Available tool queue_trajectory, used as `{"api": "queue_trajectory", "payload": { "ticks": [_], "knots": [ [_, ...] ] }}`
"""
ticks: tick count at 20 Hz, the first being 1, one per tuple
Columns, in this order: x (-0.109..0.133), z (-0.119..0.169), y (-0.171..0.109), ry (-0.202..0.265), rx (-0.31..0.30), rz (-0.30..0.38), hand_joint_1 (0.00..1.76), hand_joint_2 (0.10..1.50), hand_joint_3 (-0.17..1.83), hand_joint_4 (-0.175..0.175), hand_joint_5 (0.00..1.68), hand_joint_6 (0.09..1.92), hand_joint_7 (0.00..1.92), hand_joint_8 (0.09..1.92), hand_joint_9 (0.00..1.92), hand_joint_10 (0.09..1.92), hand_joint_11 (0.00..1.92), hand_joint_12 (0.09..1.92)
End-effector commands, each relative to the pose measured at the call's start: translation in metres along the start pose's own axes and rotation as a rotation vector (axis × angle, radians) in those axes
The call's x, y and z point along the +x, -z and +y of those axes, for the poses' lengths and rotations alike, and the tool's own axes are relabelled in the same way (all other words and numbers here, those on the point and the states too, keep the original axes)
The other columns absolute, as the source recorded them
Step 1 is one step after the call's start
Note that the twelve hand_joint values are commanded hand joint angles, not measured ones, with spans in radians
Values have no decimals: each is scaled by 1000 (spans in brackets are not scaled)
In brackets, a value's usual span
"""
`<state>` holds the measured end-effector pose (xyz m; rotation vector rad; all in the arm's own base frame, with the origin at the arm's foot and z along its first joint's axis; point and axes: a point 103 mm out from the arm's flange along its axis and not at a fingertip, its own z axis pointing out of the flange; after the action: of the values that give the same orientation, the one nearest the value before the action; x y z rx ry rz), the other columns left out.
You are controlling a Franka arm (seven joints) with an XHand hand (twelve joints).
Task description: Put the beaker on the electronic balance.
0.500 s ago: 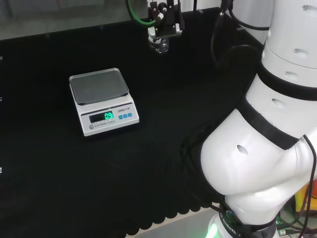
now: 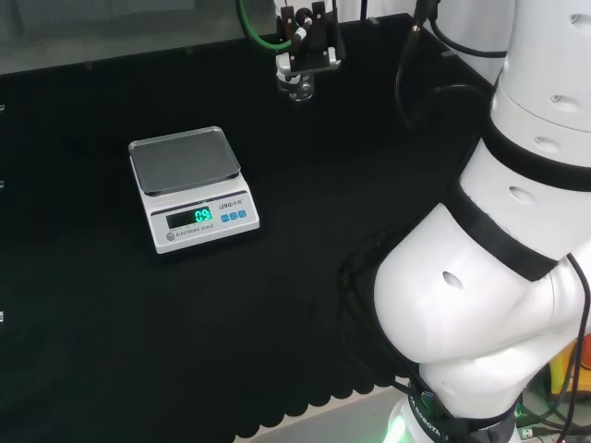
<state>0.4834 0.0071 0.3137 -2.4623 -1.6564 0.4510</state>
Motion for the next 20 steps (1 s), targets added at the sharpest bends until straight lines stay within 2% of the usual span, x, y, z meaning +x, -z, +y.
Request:
{"api": "queue_trajectory", "payload": {
  "ticks": [1, 9, 10, 11, 12, 14, 17, 20],
  "knots": [
    [8, 0, 1, 30, 8, 0, 1247, 1072, 11, -35, 977, 937, 1140, 855, 1432, 163, 1403, 595],
    [65, 7, 9, 132, 44, 33, 1248, 1072, 10, -35, 979, 934, 1142, 852, 1432, 163, 1398, 592],
    [85, 4, 9, 50, 15, -61, 1248, 1072, 10, -35, 979, 934, 1142, 852, 1432, 163, 1398, 592],
    [110, 1, 7, 50, -2, -104, 1248, 1072, 10, -35, 979, 933, 1142, 852, 1432, 162, 1397, 592],
    [129, 0, 2, 52, -4, -119, 1248, 1072, 10, -35, 979, 933, 1142, 851, 1432, 162, 1397, 591],
    [165, 4, -11, 57, 7, -120, 1248, 1072, 10, -35, 979, 933, 1142, 851, 1432, 162, 1396, 591],
    [191, 20, -31, 103, 28, -100, 1248, 1072, 9, -36, 980, 932, 1143, 850, 1433, 162, 1395, 590],
    [195, 42, -45, 161, 56, -58, 1248, 1072, 9, -36, 980, 932, 1143, 849, 1433, 162, 1394, 590]
  ]
}}
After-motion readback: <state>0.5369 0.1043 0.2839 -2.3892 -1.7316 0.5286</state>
